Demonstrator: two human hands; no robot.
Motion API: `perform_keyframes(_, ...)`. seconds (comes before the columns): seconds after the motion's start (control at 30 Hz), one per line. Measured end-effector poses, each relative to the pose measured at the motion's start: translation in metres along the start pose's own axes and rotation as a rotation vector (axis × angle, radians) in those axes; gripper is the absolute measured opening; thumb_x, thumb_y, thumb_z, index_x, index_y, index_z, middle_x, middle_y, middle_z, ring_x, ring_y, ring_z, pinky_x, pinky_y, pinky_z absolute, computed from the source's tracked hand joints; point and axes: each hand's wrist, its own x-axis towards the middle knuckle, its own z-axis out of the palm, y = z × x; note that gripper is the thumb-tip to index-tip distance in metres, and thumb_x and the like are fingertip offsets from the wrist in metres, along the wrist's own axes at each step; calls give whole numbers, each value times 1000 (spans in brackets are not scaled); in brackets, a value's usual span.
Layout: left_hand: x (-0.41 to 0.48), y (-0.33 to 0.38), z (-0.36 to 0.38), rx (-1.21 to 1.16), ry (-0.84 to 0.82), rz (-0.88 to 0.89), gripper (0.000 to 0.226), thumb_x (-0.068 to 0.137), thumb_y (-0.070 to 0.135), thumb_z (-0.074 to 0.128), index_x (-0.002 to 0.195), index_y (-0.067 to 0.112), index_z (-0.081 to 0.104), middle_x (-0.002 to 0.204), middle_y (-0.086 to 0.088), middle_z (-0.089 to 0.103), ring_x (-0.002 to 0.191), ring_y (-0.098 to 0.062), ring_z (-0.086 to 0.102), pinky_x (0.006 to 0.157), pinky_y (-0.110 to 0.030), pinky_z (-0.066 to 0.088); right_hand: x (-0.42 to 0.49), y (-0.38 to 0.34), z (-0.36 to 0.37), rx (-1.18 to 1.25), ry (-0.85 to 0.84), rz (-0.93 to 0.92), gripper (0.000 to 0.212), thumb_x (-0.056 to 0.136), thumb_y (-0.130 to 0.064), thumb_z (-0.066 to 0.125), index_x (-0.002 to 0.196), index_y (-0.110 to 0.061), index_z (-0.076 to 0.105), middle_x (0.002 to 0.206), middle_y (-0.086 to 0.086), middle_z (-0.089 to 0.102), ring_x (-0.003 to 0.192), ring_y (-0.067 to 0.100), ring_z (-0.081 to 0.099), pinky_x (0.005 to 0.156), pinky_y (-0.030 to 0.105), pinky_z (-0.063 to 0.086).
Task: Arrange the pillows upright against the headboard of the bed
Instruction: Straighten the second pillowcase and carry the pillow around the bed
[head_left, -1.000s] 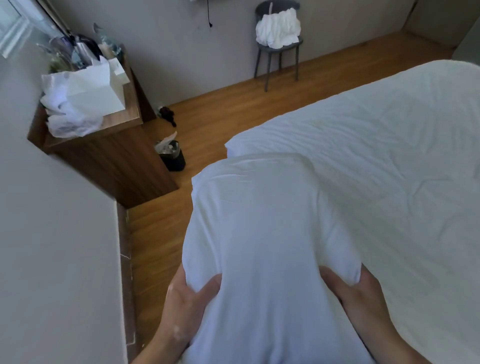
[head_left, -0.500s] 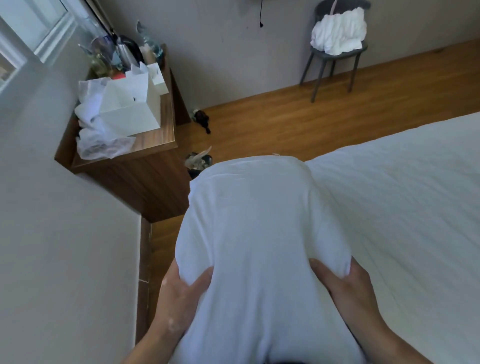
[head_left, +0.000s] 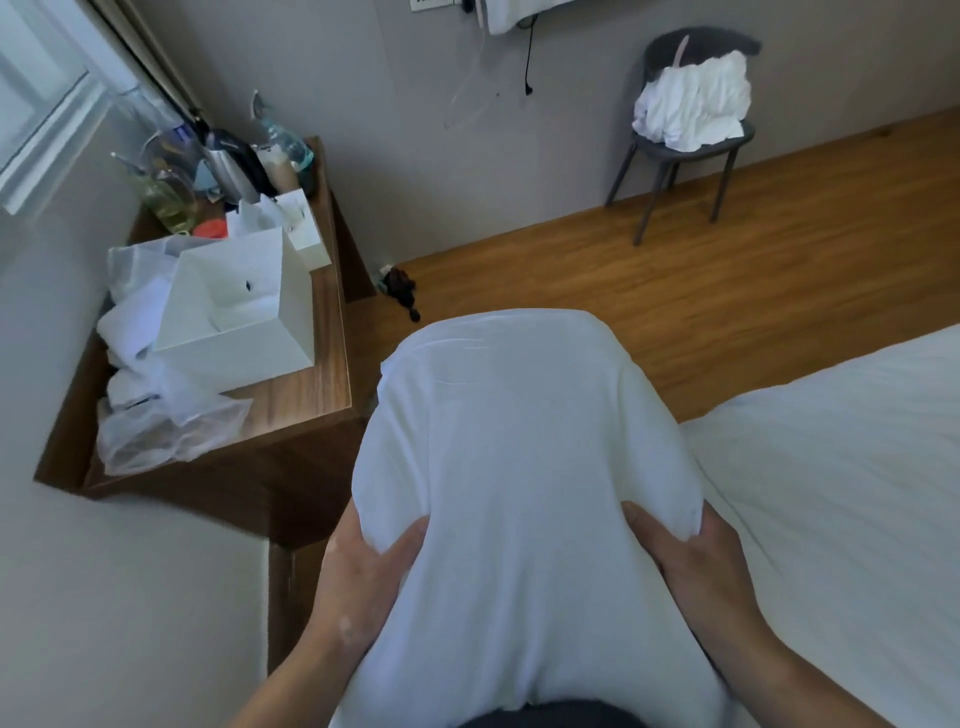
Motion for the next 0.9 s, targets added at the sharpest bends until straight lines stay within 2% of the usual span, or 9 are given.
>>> perform_keyframes(0.07, 51, 19, -7, 1, -54, 22, 57, 80, 41, 77, 130, 35, 50, 111, 23, 62, 98, 0, 59, 78, -17, 45, 27, -19, 26, 9, 51, -10, 28, 78, -36, 85, 101, -31, 71, 88, -32, 74, 76, -11, 68, 70, 27, 49)
perform_keyframes(0.17, 115, 46, -10, 2, -135, 35, 81, 68, 58, 75, 140, 34, 45, 127, 14, 61, 113, -12, 58, 101, -41, 48, 63, -45, 53, 17, 130, -10, 29, 77, -36, 85, 102, -31, 71, 90, -28, 75, 80, -4, 71, 70, 27, 50)
perform_keyframes(0.23, 155, 59, -5, 11, -181, 42, 79, 72, 56, 76, 140, 32, 45, 128, 9, 62, 115, -17, 59, 104, -49, 47, 86, -57, 65, 33, 181, 12, 30, 77, -37, 85, 103, -31, 71, 91, -26, 76, 81, -3, 71, 71, 28, 51)
perform_keyframes(0.3, 193, 74, 5, 18, -221, 63, 77, 75, 55, 75, 142, 33, 44, 130, 10, 61, 115, -17, 59, 102, -46, 48, 111, -69, 71, 51, 229, 27, 31, 77, -36, 85, 104, -31, 71, 89, -24, 77, 78, -6, 70, 71, 27, 50)
perform_keyframes(0.4, 251, 100, 28, 30, -282, 119, 69, 81, 48, 73, 142, 36, 43, 120, 26, 56, 105, -6, 56, 94, -33, 42, 157, -84, 78, 73, 297, 41, 31, 78, -36, 85, 105, -32, 70, 91, -18, 77, 82, -2, 70, 71, 26, 50)
perform_keyframes(0.53, 325, 144, 73, 48, -335, 150, 63, 82, 43, 75, 138, 39, 45, 113, 31, 54, 102, 1, 56, 94, -31, 46, 233, -105, 75, 94, 360, 63, 31, 79, -34, 84, 105, -32, 69, 94, -14, 77, 92, 6, 70, 73, 26, 50)
perform_keyframes(0.6, 360, 169, 98, 61, -352, 171, 56, 85, 37, 73, 133, 41, 44, 108, 35, 51, 94, 8, 54, 80, -12, 43, 274, -118, 66, 105, 374, 76, 26, 79, -34, 83, 100, -35, 67, 97, -13, 76, 93, 7, 69, 72, 26, 49)
perform_keyframes(0.67, 391, 195, 123, 76, -356, 196, 55, 85, 35, 72, 132, 42, 44, 105, 37, 50, 89, 13, 52, 67, -5, 37, 310, -133, 53, 103, 383, 90, 26, 80, -37, 82, 97, -38, 63, 100, -14, 73, 93, 8, 68, 71, 25, 48)
perform_keyframes(0.9, 484, 292, 213, 138, -419, 252, 65, 83, 40, 73, 141, 34, 47, 109, 33, 54, 110, -9, 52, 80, -22, 40, 428, -177, 8, 122, 481, 89, 45, 80, -38, 82, 119, -25, 65, 108, -9, 73, 97, 12, 68, 74, 29, 51)
